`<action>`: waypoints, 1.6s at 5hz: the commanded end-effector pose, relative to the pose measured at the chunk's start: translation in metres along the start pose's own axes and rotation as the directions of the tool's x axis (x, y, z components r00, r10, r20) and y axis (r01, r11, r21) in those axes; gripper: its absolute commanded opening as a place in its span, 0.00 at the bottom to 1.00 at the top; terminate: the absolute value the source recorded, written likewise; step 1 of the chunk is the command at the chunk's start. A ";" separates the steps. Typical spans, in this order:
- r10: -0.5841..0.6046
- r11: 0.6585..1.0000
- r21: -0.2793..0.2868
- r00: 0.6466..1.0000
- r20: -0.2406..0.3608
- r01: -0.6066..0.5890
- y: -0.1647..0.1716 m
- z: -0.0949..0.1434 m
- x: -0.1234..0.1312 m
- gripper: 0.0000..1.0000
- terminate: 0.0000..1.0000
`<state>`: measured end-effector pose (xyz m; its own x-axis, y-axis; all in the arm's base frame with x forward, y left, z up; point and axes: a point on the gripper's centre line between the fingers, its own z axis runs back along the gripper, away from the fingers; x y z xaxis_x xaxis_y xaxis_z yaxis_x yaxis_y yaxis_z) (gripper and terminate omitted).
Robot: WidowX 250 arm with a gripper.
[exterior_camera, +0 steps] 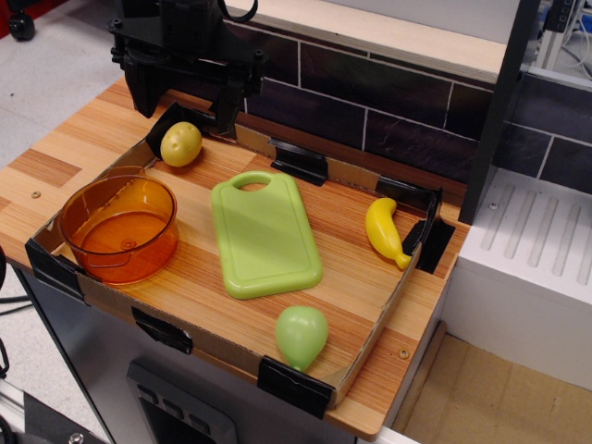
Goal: Put banana in pot
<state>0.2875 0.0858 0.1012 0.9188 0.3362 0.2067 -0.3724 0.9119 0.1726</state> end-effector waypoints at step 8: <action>0.167 0.965 -0.181 0.977 -0.129 -0.189 -0.149 -0.023 -0.020 1.00 0.00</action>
<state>0.3212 -0.0506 0.0360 0.8561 0.5113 0.0756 -0.5111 0.8592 -0.0231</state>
